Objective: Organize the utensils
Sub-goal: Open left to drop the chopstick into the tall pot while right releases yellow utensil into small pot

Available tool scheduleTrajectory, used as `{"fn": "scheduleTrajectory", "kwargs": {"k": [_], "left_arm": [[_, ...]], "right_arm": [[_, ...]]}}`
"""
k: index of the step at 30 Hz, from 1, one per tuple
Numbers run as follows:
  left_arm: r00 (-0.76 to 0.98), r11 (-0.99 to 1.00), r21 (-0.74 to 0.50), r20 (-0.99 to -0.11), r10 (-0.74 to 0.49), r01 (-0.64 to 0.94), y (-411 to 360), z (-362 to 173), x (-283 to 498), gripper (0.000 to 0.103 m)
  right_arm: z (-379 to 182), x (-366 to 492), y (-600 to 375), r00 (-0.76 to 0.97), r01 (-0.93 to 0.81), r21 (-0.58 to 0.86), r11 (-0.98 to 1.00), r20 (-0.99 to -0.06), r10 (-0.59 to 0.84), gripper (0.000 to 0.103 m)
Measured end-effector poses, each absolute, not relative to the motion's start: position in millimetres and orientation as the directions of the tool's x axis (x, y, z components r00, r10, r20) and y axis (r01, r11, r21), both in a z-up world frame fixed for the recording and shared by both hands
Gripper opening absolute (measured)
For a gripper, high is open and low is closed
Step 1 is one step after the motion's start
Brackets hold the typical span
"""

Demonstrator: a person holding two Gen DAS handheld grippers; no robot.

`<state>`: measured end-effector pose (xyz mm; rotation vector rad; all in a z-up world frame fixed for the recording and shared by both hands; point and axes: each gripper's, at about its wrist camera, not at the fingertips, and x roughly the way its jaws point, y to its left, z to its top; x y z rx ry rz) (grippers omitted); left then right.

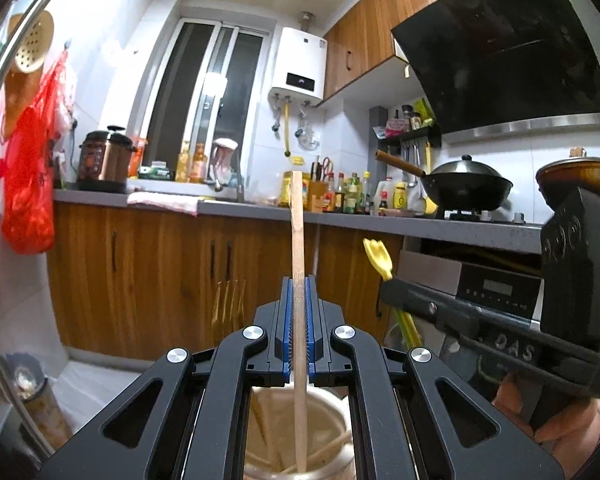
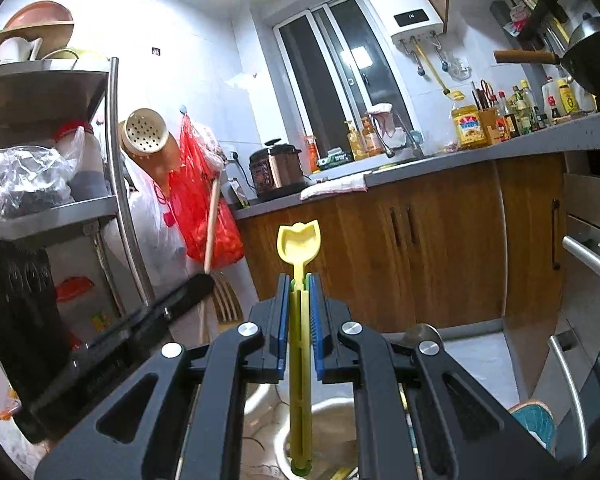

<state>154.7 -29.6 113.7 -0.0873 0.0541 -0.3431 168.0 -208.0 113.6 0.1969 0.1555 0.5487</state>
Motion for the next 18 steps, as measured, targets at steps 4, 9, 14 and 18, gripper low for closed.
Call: {"fn": "scheduleTrajectory", "kwargs": {"k": [4, 9, 14, 18], "left_arm": [[0.935, 0.933, -0.12, -0.065, -0.349, 0.339, -23.2, 108.4, 155.6, 0.006], [0.924, 0.922, -0.147, -0.084, -0.373, 0.359, -13.2, 106.8, 154.9, 0.006], [0.919, 0.919, -0.136, -0.086, -0.384, 0.371, -13.6, 106.2, 152.3, 0.006], [0.915, 0.916, -0.137, -0.096, -0.392, 0.378, -13.1, 106.9, 153.9, 0.006]], "right_arm": [[109.5, 173.8, -192.4, 0.857, -0.476, 0.19, 0.859, -0.117, 0.501, 0.01], [94.3, 177.2, -182.0, 0.871, -0.452, 0.124, 0.883, -0.15, 0.467, 0.01], [83.7, 177.4, -180.2, 0.869, -0.454, 0.099, 0.885, -0.172, 0.465, 0.01], [76.7, 174.5, -183.5, 0.859, -0.465, 0.105, 0.879, -0.187, 0.477, 0.01]]}}
